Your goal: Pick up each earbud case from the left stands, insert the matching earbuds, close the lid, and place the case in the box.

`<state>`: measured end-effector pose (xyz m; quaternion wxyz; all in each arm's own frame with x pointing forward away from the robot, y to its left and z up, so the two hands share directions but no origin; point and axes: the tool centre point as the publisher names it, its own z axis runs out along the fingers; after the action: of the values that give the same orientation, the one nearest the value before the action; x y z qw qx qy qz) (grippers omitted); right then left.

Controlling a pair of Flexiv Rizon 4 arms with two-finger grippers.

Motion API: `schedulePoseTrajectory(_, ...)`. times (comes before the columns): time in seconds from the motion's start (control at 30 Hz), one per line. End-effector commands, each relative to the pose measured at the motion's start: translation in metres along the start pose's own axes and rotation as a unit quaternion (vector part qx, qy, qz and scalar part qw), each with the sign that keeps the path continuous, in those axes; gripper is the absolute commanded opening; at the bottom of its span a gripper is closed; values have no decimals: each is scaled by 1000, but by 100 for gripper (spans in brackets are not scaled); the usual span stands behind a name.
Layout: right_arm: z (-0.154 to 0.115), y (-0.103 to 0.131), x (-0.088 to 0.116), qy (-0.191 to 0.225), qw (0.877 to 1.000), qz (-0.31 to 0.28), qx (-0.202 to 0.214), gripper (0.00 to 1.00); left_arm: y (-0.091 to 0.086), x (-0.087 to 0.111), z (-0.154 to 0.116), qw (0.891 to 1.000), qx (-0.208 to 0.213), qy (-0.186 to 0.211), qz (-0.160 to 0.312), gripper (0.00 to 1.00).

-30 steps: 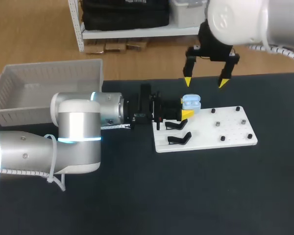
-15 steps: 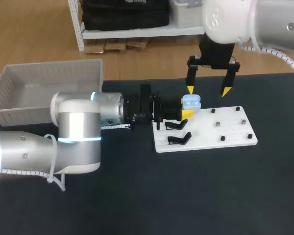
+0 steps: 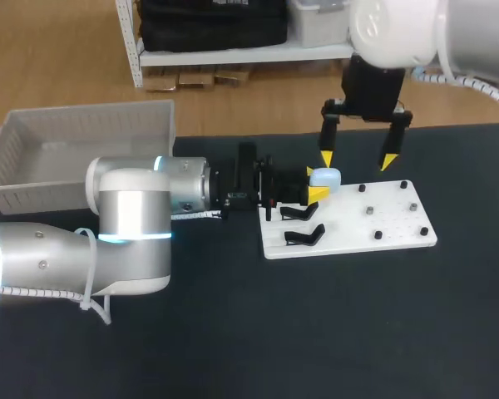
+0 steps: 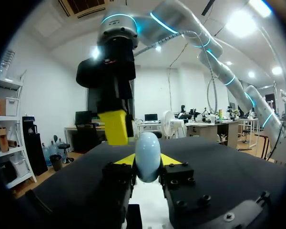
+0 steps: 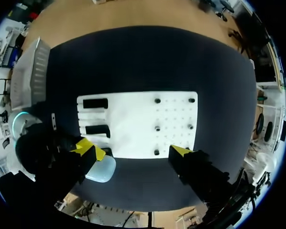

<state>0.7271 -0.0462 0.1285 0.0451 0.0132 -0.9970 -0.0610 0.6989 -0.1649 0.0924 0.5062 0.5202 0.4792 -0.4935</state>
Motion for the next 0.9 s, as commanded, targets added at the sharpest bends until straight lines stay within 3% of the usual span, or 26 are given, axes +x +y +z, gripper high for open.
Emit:
schedulePoseTrajectory(0.03, -24, -6, 19, -121, 993, 11, -6, 100, 1, 1, 0, 1000, 0, -1, 0, 0)
schedulePoseTrajectory(0.13, -41, -9, 19, -174, 985, 19, -9, 100, 1, 1, 0, 1000, 0, -1, 0, 0)
schedulePoseTrajectory(0.2, -46, -13, 17, -188, 982, 28, -14, 100, -2, -2, -6, 1000, -2, 3, -2, 0)
schedulePoseTrajectory(0.4, -47, -23, 15, -193, 980, 50, -27, 100, -10, -7, -45, 999, -32, 35, -19, 0)
schedulePoseTrajectory(0.53, -47, -23, 15, -193, 980, 50, -27, 100, -13, -28, -84, 995, -70, 73, -21, 0)
schedulePoseTrajectory(0.77, -47, -23, 15, -193, 980, 50, -27, 100, -1, -78, -157, 977, -153, 147, -4, 0)
schedulePoseTrajectory(0.9, -47, -23, 15, -193, 980, 50, -27, 100, 15, -85, -202, 959, -216, 184, -9, 0)
